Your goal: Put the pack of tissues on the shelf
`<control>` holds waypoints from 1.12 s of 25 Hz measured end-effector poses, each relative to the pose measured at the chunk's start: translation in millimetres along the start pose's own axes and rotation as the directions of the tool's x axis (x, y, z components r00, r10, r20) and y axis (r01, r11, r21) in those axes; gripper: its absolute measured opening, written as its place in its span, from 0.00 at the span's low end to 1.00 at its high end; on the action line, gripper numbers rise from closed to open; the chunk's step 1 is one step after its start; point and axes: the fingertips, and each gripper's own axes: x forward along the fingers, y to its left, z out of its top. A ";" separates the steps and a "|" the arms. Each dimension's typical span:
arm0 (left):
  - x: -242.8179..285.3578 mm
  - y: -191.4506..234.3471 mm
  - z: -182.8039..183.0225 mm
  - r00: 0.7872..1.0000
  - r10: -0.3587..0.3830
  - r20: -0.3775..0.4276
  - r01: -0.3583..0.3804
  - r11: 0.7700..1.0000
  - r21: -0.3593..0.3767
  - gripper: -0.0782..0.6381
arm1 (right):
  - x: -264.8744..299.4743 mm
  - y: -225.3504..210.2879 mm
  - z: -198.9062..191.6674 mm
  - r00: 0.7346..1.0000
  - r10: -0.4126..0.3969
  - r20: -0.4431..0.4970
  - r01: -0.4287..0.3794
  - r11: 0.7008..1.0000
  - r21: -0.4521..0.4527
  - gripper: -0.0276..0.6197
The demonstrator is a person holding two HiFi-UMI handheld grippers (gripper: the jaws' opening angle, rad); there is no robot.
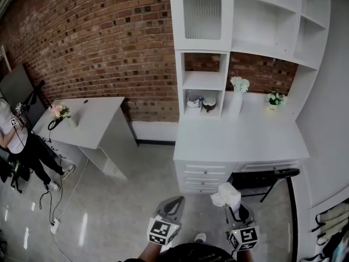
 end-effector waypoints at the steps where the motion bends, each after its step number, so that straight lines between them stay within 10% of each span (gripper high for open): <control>1: 5.7 -1.7 0.5 1.000 0.002 0.000 -0.002 1.000 0.000 0.12 | 1.6 -5.8 0.1 1.000 0.002 0.000 -0.002 1.000 0.002 0.27; 28: 77.0 -12.1 -1.1 0.995 0.098 -0.025 -0.099 0.995 -0.021 0.12 | 40.7 -76.9 -2.8 0.996 0.084 -0.013 -0.084 0.996 0.002 0.27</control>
